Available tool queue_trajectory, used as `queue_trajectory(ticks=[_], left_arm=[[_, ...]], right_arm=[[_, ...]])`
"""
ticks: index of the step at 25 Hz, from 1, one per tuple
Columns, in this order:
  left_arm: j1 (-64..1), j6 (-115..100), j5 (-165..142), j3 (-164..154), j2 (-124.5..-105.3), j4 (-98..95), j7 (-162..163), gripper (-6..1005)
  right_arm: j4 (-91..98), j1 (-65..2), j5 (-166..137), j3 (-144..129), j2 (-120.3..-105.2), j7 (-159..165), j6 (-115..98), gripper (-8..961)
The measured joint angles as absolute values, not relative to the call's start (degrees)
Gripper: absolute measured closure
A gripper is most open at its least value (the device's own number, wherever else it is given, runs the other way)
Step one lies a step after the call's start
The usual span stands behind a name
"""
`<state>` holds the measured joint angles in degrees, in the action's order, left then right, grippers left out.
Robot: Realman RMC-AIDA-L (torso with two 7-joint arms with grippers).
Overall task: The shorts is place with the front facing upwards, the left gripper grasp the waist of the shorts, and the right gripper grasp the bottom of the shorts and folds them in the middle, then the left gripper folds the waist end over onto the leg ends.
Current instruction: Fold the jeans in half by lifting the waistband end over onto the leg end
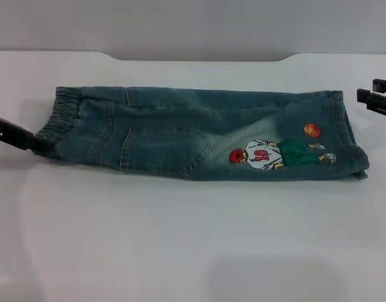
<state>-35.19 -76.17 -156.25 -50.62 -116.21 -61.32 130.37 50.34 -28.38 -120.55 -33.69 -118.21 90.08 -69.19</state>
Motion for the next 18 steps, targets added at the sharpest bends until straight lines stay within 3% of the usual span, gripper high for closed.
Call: queue_trajectory(ticks=[18], left_arm=[[-35.94, -74.70, -156.61, -52.82, -117.59, -57.76, 130.07, 188]], right_arm=[[49.57, -28.35, -120.49, -33.91, -118.29, 89.58, -69.19, 538]])
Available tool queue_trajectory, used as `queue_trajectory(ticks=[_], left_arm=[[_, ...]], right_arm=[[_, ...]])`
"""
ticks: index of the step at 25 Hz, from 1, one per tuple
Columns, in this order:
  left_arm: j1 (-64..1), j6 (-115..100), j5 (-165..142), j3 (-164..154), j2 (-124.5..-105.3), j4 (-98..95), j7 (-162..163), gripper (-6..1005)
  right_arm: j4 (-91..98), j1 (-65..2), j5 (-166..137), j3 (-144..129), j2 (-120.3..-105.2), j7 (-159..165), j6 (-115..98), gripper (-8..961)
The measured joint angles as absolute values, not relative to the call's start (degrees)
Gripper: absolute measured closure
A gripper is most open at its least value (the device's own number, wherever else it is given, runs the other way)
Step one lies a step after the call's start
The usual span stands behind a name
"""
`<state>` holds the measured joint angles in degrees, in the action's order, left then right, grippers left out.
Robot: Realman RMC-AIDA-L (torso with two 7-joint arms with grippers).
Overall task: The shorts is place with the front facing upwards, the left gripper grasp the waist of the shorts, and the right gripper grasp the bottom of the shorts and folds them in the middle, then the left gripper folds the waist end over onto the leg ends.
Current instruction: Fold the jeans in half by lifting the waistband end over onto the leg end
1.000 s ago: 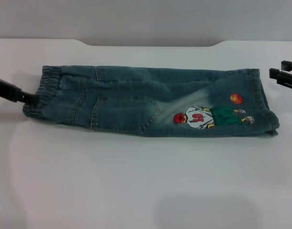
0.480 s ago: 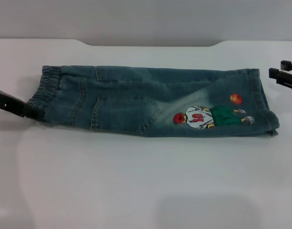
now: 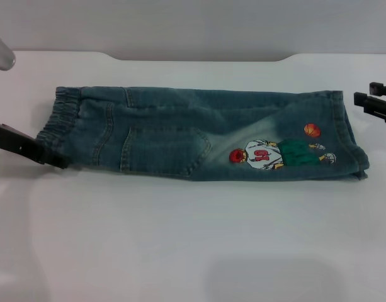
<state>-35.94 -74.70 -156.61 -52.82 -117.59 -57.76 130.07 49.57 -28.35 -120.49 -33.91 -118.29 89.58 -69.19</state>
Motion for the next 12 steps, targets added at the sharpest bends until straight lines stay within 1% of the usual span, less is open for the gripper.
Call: queue_trajectory(ticks=[11, 12], left_arm=[[-35.95, -73.44, -156.38, -53.00, -117.65, -58.15, 130.26, 191], [-35.89, -73.38, -156.37, -52.99, -117.65, -58.22, 130.26, 220]], right_arm=[[49.39, -28.08, -120.49, -33.65, -118.30, 89.41, -69.15, 538], [49.39, -28.05, -120.49, -33.66, -118.30, 89.40, -69.16, 538]])
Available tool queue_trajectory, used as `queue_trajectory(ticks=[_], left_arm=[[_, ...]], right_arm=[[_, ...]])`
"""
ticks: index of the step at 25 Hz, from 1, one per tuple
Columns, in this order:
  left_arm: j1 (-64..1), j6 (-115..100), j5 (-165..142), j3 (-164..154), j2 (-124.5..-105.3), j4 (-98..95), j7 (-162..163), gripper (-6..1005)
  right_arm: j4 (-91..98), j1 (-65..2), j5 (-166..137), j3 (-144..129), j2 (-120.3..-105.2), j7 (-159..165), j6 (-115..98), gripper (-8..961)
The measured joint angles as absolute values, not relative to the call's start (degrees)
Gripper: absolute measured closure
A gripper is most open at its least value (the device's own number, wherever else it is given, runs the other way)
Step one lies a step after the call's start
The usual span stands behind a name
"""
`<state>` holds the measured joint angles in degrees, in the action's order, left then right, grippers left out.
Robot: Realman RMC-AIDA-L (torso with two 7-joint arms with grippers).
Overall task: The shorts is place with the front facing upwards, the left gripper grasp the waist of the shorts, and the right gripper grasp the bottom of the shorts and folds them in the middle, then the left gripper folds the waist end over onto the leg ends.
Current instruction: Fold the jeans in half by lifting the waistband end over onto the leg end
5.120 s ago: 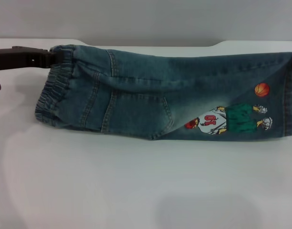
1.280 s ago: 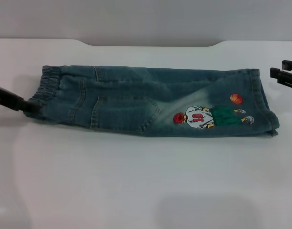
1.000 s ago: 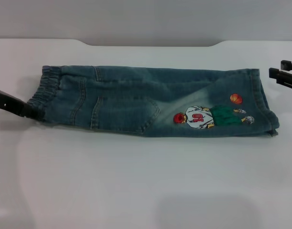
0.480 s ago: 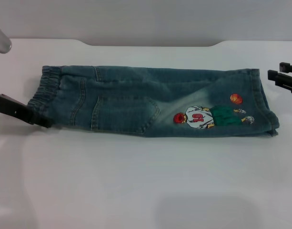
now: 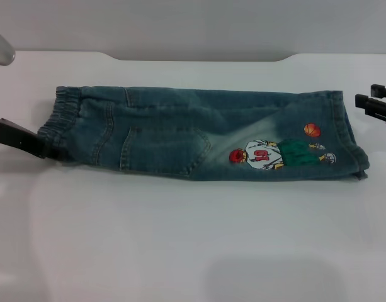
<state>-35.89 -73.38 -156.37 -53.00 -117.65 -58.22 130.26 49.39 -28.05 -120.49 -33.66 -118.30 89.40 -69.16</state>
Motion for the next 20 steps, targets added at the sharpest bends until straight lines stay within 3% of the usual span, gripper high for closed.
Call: queue_trajectory(ticks=[5, 7, 13, 20], left_arm=[[-35.59, -73.27, -156.39, -53.00, -117.67, -58.61, 130.13, 367], [-35.44, -73.26, -156.39, -52.99, -117.68, -58.93, 130.12, 574], [-34.47, -73.43, -156.36, -53.16, -117.74, -61.48, 130.10, 814], [-33.86, -73.62, -156.26, -53.69, -117.77, -62.88, 130.37, 847]], right_arm=[[49.39, -27.95, -120.49, -33.66, -118.30, 89.38, -69.16, 538], [49.35, -27.90, -120.49, -33.66, -118.30, 89.38, -69.16, 538], [49.15, -27.86, -120.50, -33.66, -118.30, 89.38, -69.17, 538], [49.11, -27.86, -120.08, -33.69, -118.30, 89.23, -69.17, 538]])
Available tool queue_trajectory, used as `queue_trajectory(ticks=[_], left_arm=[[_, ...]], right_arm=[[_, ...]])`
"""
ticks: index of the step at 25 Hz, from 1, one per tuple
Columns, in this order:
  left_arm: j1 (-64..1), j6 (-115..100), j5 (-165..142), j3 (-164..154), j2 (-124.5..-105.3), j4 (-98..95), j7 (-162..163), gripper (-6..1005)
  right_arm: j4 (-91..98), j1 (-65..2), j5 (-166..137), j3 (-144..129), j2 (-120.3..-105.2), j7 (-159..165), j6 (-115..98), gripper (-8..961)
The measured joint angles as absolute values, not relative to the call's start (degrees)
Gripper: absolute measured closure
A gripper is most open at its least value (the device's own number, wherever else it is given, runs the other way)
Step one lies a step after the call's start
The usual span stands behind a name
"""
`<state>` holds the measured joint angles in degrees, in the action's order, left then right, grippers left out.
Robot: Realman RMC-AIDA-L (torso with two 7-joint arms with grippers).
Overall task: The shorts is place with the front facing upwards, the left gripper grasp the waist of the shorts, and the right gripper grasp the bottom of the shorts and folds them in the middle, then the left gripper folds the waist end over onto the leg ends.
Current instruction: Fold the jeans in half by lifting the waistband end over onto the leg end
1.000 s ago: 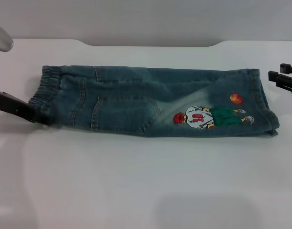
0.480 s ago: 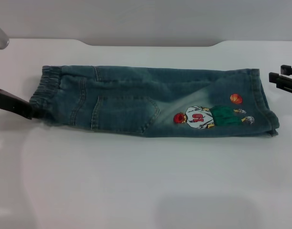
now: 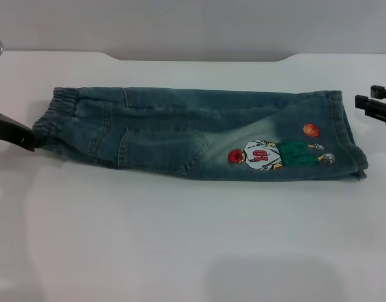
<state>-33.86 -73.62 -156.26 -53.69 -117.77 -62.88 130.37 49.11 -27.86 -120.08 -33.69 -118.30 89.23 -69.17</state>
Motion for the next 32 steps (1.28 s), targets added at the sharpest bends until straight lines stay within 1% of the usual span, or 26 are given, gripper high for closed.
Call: queue_trajectory(ticks=[6, 8, 15, 21, 26, 32], left_arm=[[-33.83, -75.14, -156.11, -53.70, -117.77, -65.50, 130.64, 880], [-33.61, -79.55, -153.93, -54.03, -117.90, -71.58, 130.72, 899], [-32.08, -84.14, -146.86, -57.79, -117.92, -81.23, 131.31, 941], [-32.34, -85.32, -144.90, -62.39, -117.93, -86.71, 133.88, 940], [-34.14, -85.35, -144.07, -65.46, -117.95, -90.34, 135.86, 940], [-38.04, -85.43, -143.59, -66.89, -117.94, -91.87, 136.74, 939]], right_arm=[[47.90, -28.11, -119.22, -33.66, -118.30, 88.68, -69.14, 538], [47.19, -28.33, -119.11, -33.73, -118.30, 88.41, -68.91, 538], [43.16, -28.85, -116.19, -34.37, -118.30, 85.14, -67.94, 538], [40.03, -30.19, -116.11, -34.36, -118.34, 83.91, -67.91, 538], [37.40, -31.28, -116.10, -34.45, -118.41, 82.58, -67.89, 537], [35.09, -32.00, -116.09, -34.45, -118.64, 80.95, -67.13, 537]])
